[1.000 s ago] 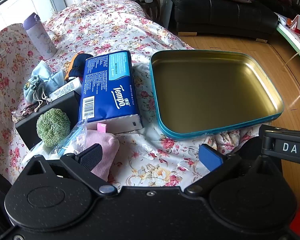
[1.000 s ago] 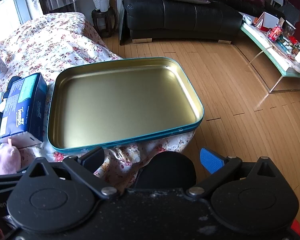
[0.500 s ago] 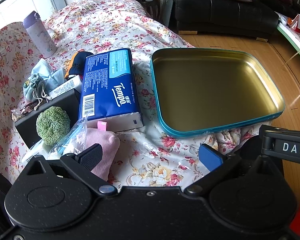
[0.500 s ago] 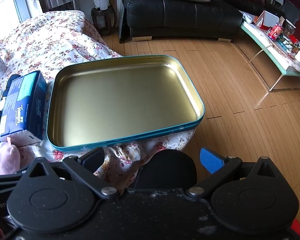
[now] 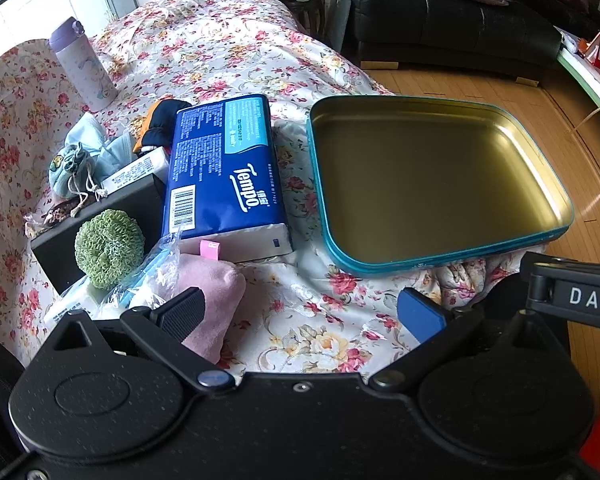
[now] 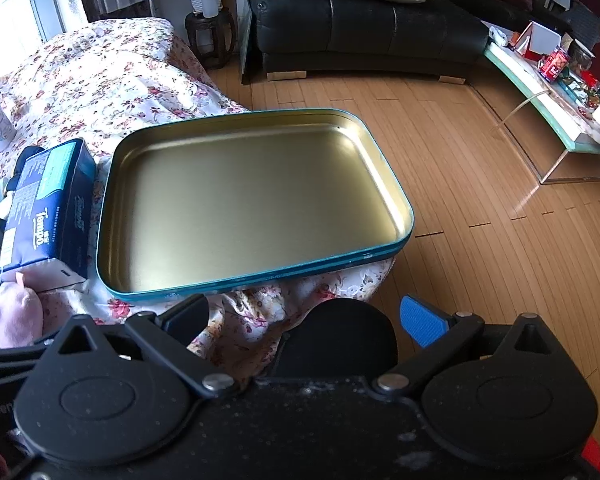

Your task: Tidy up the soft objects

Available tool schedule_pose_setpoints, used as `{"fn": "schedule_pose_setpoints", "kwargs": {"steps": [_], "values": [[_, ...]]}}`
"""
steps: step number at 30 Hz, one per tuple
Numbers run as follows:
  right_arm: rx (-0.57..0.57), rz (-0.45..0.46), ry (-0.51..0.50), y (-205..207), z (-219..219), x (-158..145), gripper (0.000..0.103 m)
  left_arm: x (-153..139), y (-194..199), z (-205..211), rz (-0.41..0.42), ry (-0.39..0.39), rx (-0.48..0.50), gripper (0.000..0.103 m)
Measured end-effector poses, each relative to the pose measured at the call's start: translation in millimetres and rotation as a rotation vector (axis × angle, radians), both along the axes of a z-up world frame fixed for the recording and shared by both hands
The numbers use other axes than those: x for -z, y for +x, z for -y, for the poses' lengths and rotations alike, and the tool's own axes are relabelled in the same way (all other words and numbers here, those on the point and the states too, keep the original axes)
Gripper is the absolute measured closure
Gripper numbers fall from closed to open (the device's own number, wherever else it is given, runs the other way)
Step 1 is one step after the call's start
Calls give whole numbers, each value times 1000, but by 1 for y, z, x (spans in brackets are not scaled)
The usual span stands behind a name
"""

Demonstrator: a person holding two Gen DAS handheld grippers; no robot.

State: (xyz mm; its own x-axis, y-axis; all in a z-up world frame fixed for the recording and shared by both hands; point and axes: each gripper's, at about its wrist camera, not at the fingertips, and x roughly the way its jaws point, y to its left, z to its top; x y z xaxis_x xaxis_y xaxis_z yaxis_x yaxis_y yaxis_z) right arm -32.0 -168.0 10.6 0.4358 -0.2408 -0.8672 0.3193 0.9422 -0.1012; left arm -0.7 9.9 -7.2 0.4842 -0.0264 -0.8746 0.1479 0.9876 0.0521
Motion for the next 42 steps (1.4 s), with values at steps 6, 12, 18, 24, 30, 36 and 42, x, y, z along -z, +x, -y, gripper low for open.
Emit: {"fn": "schedule_pose_setpoints", "kwargs": {"steps": [6,12,18,24,30,36,42], "values": [[-13,-4,0,2,-4,-2,1,-1,5,-11,-3,-21,-29,4],[-36,-8,-6,4,-11,-4,1,-2,6,-23,14,-38,-52,4],[-80,-14,-6,5,-25,-5,2,-6,4,-42,20,-69,-72,5],[-116,12,16,6,-44,-7,9,-15,4,-71,46,-92,-109,8],[-171,-29,55,12,-68,0,19,-32,0,-103,75,-153,-157,8],[-230,-34,92,12,-95,6,19,-57,-9,-135,153,-184,-206,8],[-323,-6,125,13,-121,7,19,-64,-9,-185,250,-201,-330,4]]}}
